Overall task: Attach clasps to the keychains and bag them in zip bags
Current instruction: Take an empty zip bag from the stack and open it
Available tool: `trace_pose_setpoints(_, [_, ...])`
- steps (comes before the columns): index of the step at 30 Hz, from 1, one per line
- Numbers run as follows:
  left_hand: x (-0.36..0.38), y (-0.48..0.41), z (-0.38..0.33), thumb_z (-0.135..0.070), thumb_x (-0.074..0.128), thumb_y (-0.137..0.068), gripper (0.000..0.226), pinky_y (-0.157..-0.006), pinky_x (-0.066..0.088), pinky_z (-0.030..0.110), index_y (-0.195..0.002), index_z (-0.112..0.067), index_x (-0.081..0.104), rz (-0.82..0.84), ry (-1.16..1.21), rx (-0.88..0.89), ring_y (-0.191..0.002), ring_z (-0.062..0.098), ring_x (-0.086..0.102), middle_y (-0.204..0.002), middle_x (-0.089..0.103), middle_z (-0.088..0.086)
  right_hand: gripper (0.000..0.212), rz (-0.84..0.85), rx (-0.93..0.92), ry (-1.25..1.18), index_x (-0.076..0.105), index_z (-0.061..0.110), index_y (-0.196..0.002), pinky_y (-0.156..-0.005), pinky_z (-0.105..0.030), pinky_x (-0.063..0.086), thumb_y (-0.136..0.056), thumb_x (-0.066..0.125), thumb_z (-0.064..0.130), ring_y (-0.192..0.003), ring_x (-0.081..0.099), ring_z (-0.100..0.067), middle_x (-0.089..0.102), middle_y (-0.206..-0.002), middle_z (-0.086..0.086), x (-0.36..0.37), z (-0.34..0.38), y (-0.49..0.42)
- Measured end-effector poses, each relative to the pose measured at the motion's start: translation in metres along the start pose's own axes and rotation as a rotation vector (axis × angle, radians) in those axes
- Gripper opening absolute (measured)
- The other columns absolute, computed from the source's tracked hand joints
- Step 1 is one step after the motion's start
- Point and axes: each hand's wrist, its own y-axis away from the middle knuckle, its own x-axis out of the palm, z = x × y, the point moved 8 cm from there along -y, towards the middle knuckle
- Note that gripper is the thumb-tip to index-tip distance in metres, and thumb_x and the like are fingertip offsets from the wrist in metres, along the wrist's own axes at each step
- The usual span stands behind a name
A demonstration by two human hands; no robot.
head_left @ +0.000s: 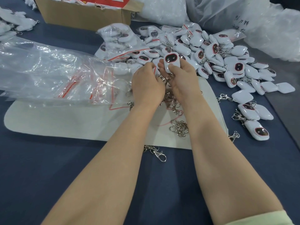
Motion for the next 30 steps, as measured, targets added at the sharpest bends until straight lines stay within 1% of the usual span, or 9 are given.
trace_pose_setpoints(4, [0.001, -0.001, 0.002, -0.007, 0.044, -0.09, 0.035, -0.097, 0.04, 0.034, -0.124, -0.006, 0.052, 0.008, 0.047, -0.03, -0.114, 0.025, 0.053, -0.121, 0.06, 0.01, 0.023, -0.05, -0.046, -0.002, 0.051, -0.001, -0.116, -0.079, -0.023, 0.055, -0.097, 0.041, -0.008, -0.086, 0.064, -0.016, 0.062, -0.101, -0.012, 0.001, 0.01, 0.001])
trace_pose_setpoints(8, [0.0, -0.002, 0.005, -0.01, 0.038, -0.095, 0.036, -0.098, 0.036, 0.027, -0.129, -0.005, 0.049, -0.012, 0.207, -0.097, -0.121, 0.023, 0.05, -0.129, 0.058, 0.009, 0.016, -0.114, -0.138, 0.332, 0.054, 0.008, -0.111, -0.092, -0.032, 0.05, -0.095, 0.055, 0.008, -0.087, 0.055, -0.011, 0.057, -0.099, -0.002, 0.006, 0.02, 0.002])
trace_pose_setpoints(13, [-0.003, -0.002, 0.006, -0.009, 0.035, -0.098, 0.034, -0.091, 0.033, 0.02, -0.129, -0.004, 0.047, -0.047, 0.366, -0.159, -0.121, 0.022, 0.049, -0.131, 0.054, 0.009, 0.011, -0.103, -0.268, 0.495, 0.059, 0.016, -0.1, -0.075, -0.025, 0.047, -0.09, 0.063, 0.012, -0.073, 0.052, -0.007, 0.061, -0.087, 0.004, 0.02, 0.033, 0.011])
trace_pose_setpoints(17, [-0.007, -0.003, 0.01, -0.01, 0.035, -0.099, 0.03, -0.08, 0.03, 0.014, -0.126, -0.005, 0.049, -0.106, 0.469, -0.227, -0.115, 0.019, 0.05, -0.126, 0.056, 0.007, 0.023, -0.136, -0.164, 0.313, 0.047, 0.013, -0.1, -0.074, -0.032, 0.057, -0.088, 0.066, 0.008, -0.07, 0.062, -0.018, 0.06, -0.085, -0.006, 0.018, 0.025, 0.009])
trace_pose_setpoints(20, [-0.01, -0.002, 0.011, -0.011, 0.035, -0.1, 0.029, -0.081, 0.032, 0.017, -0.125, -0.008, 0.05, -0.136, 0.528, -0.266, -0.11, 0.017, 0.05, -0.123, 0.057, 0.004, 0.036, -0.151, -0.123, 0.508, 0.041, 0.012, -0.102, -0.078, -0.033, 0.053, -0.083, 0.071, 0.014, -0.079, 0.064, -0.024, 0.063, -0.09, -0.009, 0.016, 0.017, 0.008])
trace_pose_setpoints(22, [-0.012, -0.002, 0.009, -0.011, 0.034, -0.1, 0.031, -0.087, 0.034, 0.019, -0.126, -0.008, 0.049, -0.149, 0.556, -0.269, -0.112, 0.017, 0.05, -0.123, 0.056, 0.004, 0.038, -0.115, -0.135, 0.67, 0.041, 0.015, -0.099, -0.065, -0.019, 0.043, -0.082, 0.073, 0.022, -0.07, 0.056, -0.015, 0.058, -0.077, 0.001, 0.019, 0.015, 0.009])
trace_pose_setpoints(25, [-0.018, -0.001, 0.005, -0.01, 0.033, -0.1, 0.032, -0.094, 0.036, 0.022, -0.126, -0.008, 0.051, -0.189, 0.544, -0.236, -0.113, 0.017, 0.05, -0.12, 0.057, 0.002, 0.024, -0.015, -0.166, 0.809, 0.048, 0.021, -0.082, -0.052, -0.011, 0.037, -0.086, 0.07, 0.031, -0.06, 0.052, -0.006, 0.058, -0.068, 0.006, 0.028, 0.017, 0.01])
trace_pose_setpoints(28, [-0.026, 0.0, 0.002, -0.009, 0.033, -0.099, 0.031, -0.107, 0.032, 0.037, -0.122, -0.009, 0.054, -0.253, 0.484, -0.196, -0.117, 0.019, 0.05, -0.122, 0.059, 0.003, 0.013, 0.16, -0.193, 0.892, 0.06, 0.021, -0.077, -0.062, -0.016, 0.04, -0.089, 0.062, 0.017, -0.065, 0.054, -0.004, 0.06, -0.068, 0.009, 0.04, 0.017, 0.012])
trace_pose_setpoints(30, [-0.029, 0.002, -0.002, -0.008, 0.034, -0.097, 0.032, -0.109, 0.029, 0.042, -0.12, -0.01, 0.056, -0.269, 0.417, -0.156, -0.116, 0.018, 0.05, -0.12, 0.061, 0.001, 0.024, 0.293, -0.174, 0.948, 0.06, 0.023, -0.072, -0.061, -0.018, 0.038, -0.088, 0.056, 0.006, -0.062, 0.049, 0.002, 0.057, -0.061, 0.016, 0.044, 0.013, 0.015])
